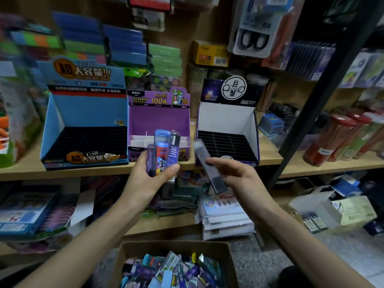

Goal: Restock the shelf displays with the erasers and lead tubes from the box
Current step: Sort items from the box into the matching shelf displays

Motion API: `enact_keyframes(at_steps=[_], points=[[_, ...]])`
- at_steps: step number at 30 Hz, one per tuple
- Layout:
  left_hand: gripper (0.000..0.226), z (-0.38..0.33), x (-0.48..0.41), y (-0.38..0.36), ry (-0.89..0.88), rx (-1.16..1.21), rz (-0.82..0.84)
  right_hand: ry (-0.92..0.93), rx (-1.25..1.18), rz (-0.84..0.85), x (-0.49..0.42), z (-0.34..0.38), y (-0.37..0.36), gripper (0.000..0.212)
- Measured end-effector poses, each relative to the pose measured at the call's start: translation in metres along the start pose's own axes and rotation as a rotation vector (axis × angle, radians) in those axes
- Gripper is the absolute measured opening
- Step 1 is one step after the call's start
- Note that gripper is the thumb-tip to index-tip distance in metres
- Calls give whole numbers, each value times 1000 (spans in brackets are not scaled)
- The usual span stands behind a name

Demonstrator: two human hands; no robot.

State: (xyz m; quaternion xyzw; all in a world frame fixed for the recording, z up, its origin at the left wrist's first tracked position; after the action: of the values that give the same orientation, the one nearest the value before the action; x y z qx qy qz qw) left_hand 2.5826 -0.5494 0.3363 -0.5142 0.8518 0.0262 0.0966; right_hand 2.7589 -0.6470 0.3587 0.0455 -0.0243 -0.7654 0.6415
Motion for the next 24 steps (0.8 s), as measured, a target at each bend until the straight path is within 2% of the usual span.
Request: enact_keyframes(at_steps=[3, 6, 9, 11, 19, 24], points=[[49, -3, -3, 2, -10, 21, -6, 100, 107, 6, -10, 13, 1, 37], [47, -4, -6, 1, -15, 27, -4, 173, 197, -118, -27, 26, 11, 8], [46, -4, -10, 1, -15, 27, -13, 230, 267, -323, -58, 36, 37, 17], [47, -5, -12, 3, -20, 22, -27, 265, 342, -365, -85, 43, 51, 17], [55, -1, -13, 8, 23, 5, -21, 224, 680, -151, -164, 27, 56, 17], [58, 1, -12, 6, 23, 13, -11, 203, 726, -6, -179, 23, 55, 23]])
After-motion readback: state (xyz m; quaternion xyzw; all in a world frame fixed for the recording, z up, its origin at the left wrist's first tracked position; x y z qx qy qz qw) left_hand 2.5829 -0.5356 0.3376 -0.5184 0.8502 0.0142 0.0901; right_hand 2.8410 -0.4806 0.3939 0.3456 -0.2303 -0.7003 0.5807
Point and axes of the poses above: each hand's wrist, its own x-axis away from the middle knuckle, its own y-axis out of the back of the hand, z = x × y, the point moved 5 cm from there along -x, towards the middle knuckle, and after that the axes turned 6 degrees about z, right-handed, at the moved point
